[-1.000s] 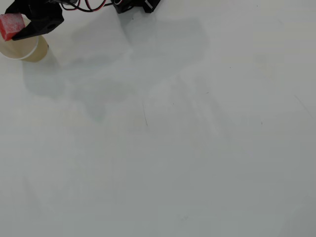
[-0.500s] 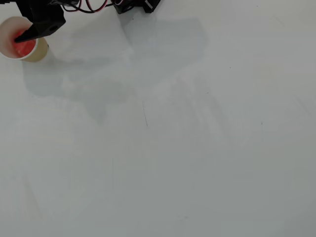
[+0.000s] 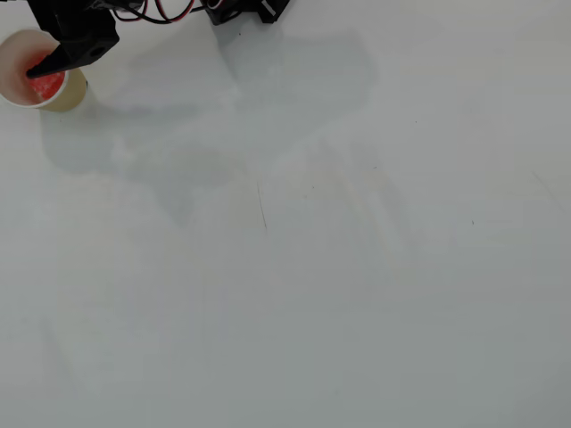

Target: Pick up the cube and drop it in the cup.

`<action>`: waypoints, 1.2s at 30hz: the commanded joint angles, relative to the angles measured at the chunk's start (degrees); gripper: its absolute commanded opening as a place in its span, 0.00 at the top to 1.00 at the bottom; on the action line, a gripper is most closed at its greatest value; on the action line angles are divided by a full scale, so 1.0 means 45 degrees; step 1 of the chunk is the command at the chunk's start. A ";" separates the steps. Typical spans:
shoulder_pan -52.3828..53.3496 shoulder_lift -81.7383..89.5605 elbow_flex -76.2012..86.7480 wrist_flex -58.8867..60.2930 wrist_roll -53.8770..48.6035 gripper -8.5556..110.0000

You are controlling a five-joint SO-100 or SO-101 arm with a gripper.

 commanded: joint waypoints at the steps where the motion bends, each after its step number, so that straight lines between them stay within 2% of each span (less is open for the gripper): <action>1: -0.0020 0.0664 -0.1563 0.0039 -0.0098 0.57; 11: -0.0039 0.0801 -0.1445 0.0176 -0.0117 0.58; 13: -0.0059 0.0840 -0.1445 0.0176 -0.0117 0.63; 18: 0.0156 0.0996 -0.1406 -0.0410 -0.0117 0.82; 22: 0.0156 0.1035 -0.1445 -0.0684 -0.0117 0.93; 31: -0.0527 0.1250 -0.1523 -0.0742 0.0020 0.93; 36: -0.1875 0.1641 -0.1426 -0.0605 0.0020 0.93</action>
